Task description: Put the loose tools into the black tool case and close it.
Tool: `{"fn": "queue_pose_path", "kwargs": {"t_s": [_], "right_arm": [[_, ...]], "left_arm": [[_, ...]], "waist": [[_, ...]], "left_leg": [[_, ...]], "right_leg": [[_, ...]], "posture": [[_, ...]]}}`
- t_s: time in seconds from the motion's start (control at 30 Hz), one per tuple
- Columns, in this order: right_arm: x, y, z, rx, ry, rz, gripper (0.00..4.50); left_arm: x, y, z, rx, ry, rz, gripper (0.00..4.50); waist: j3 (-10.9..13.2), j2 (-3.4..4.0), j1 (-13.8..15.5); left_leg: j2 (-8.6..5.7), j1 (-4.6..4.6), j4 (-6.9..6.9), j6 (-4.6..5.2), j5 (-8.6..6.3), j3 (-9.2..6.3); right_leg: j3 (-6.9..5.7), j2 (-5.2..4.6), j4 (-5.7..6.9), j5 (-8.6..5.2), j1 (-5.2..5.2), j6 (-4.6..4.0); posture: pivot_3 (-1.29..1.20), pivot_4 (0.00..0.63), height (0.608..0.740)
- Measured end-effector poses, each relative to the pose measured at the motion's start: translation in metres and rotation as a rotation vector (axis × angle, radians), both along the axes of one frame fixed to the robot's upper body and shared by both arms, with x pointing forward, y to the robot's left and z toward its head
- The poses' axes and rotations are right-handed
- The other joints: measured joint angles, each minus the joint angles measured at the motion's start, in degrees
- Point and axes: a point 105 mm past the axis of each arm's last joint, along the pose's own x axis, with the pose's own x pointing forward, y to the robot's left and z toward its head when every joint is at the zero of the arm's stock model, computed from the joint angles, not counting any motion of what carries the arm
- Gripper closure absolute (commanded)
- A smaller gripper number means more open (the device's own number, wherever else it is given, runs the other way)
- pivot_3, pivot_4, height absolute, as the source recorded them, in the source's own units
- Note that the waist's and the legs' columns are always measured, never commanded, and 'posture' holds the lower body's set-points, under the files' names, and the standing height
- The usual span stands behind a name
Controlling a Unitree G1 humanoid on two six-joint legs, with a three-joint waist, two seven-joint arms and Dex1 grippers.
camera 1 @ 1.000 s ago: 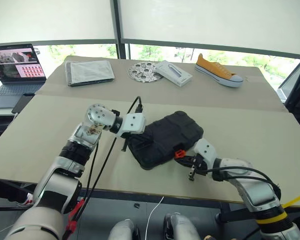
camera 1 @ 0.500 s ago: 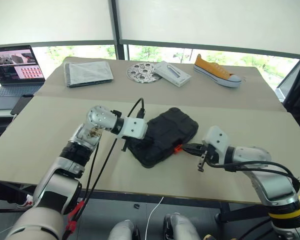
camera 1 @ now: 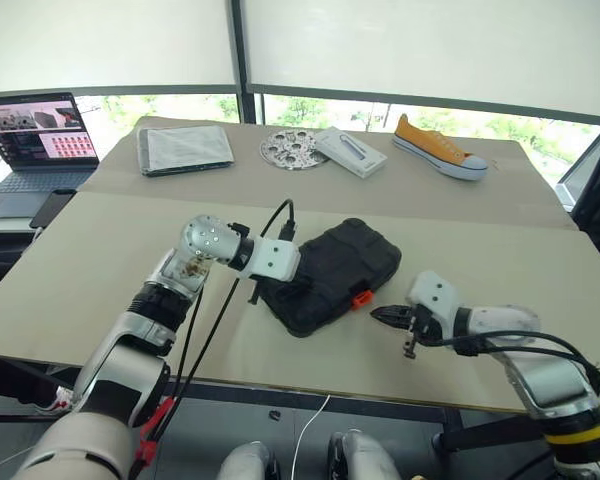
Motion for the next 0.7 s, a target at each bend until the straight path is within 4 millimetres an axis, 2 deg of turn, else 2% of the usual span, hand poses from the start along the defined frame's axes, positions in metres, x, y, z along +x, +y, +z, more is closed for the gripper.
{"fn": "queue_pose_path", "kwargs": {"t_s": [0.23, 0.7], "right_arm": [[0.008, 0.009, 0.006, 0.043, 0.026, -0.016, 4.5], [0.011, 0.019, 0.022, 0.093, -0.011, -0.009, 4.5]], "left_arm": [[0.003, 0.005, 0.001, 0.009, -0.003, 0.015, 4.44], [0.003, 0.005, -0.002, 0.005, 0.004, 0.023, 4.44]], "waist": [[0.0, 0.0, -0.9], [-0.2, 0.05, -1.5]], "left_leg": [[0.04, 0.01, 0.0, -0.01, 0.01, -0.01], [0.06, 0.04, -0.01, -0.01, 0.01, 0.0]], "right_leg": [[0.0, 0.02, 0.02, 0.01, -0.01, -0.02], [-0.01, -0.26, 0.03, 0.0, 0.0, -0.01]], "posture": [[0.0, 0.15, 0.733], [0.0, 0.15, 0.733]]}}
